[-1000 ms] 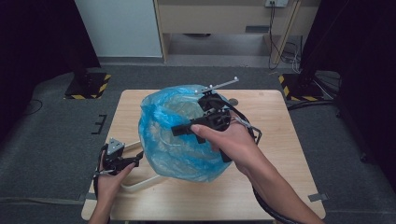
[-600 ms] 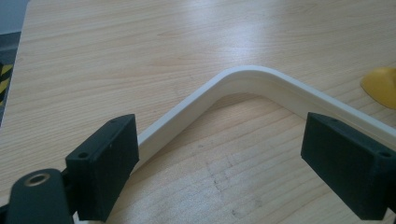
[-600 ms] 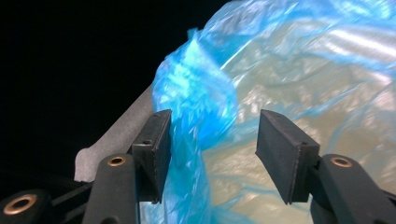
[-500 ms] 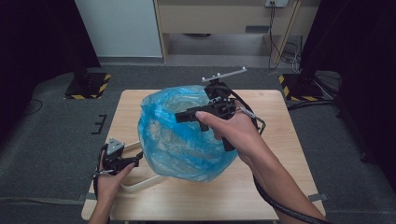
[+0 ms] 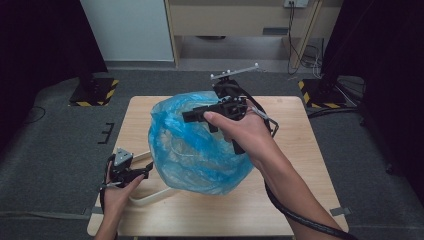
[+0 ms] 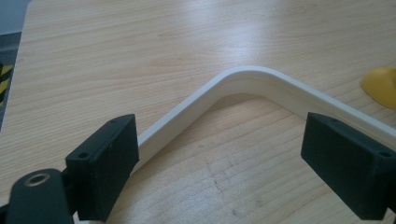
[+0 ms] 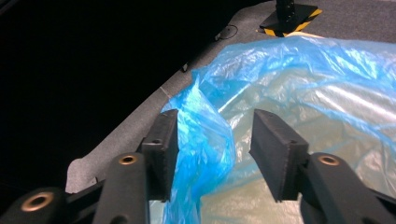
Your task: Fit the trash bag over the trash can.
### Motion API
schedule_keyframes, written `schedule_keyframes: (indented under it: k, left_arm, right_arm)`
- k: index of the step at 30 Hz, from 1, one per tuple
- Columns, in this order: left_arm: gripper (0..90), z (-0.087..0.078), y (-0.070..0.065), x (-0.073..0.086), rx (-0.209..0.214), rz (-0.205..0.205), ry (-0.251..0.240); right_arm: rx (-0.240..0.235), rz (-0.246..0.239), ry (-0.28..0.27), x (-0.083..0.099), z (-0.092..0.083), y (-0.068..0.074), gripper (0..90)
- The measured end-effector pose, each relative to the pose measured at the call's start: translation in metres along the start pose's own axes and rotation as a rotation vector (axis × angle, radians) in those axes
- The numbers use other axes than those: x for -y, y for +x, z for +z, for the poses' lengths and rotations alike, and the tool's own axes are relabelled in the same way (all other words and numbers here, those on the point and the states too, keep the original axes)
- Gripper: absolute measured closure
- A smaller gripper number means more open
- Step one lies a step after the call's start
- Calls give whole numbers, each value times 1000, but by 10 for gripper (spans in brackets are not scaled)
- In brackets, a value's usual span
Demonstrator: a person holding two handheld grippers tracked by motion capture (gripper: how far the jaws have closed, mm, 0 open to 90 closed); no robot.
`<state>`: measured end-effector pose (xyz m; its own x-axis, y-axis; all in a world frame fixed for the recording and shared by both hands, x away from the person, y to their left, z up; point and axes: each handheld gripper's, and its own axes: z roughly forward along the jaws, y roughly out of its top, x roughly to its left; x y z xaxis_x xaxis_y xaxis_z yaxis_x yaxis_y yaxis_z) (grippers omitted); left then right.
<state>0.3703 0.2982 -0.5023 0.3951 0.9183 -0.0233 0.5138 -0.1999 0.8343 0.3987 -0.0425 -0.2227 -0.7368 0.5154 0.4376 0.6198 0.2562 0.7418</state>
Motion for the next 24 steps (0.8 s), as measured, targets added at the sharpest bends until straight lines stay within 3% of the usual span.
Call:
schedule_keyframes:
  k: [7,15,24]
  left_arm:
    - [107,0,0,0,2,0,-1]
    - [107,1,-1,0,5,0,2]
    - [107,1,-1,0,6,3,2]
  right_arm:
    - [30,-49,83,2,15,1,640]
    - [65,-69,207,7,33,-6,635]
    - [77,-73,267,5,44,-10,606]
